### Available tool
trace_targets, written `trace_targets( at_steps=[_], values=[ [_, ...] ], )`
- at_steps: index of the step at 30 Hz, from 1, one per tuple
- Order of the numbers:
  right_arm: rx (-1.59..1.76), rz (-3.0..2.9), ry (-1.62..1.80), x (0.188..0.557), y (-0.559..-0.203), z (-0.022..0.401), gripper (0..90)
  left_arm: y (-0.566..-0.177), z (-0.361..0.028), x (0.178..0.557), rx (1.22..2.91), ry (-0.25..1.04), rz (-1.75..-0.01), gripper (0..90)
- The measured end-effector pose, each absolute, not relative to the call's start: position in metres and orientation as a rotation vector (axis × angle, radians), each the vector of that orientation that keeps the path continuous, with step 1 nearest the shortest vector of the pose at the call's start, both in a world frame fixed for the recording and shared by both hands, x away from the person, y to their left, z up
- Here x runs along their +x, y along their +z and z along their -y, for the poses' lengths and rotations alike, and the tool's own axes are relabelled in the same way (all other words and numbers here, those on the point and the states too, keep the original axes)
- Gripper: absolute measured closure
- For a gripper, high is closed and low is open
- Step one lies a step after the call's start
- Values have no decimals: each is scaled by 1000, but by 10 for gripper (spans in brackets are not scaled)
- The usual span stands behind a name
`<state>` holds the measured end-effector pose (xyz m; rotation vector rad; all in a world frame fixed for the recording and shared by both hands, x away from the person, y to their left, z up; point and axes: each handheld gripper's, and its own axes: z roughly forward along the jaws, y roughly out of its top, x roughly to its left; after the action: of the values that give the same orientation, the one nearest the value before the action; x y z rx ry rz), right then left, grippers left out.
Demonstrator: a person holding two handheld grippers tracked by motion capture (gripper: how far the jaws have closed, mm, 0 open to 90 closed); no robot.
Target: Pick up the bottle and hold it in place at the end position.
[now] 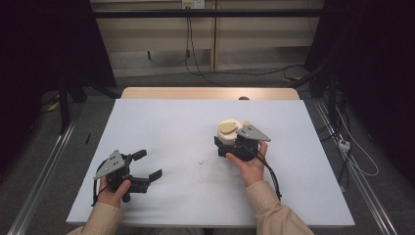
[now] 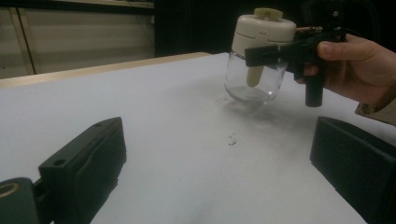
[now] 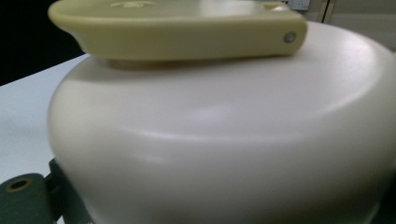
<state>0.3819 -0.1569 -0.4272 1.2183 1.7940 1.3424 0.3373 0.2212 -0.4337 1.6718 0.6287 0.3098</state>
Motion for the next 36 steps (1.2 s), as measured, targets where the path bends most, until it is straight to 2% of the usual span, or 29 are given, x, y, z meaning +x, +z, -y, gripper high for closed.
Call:
trace_targets(
  at_steps=[36],
  values=[
    [1220, -1829, 1396, 427, -439, 111, 61, -435, -219, 338, 1685, 289, -614, 35]
  ],
)
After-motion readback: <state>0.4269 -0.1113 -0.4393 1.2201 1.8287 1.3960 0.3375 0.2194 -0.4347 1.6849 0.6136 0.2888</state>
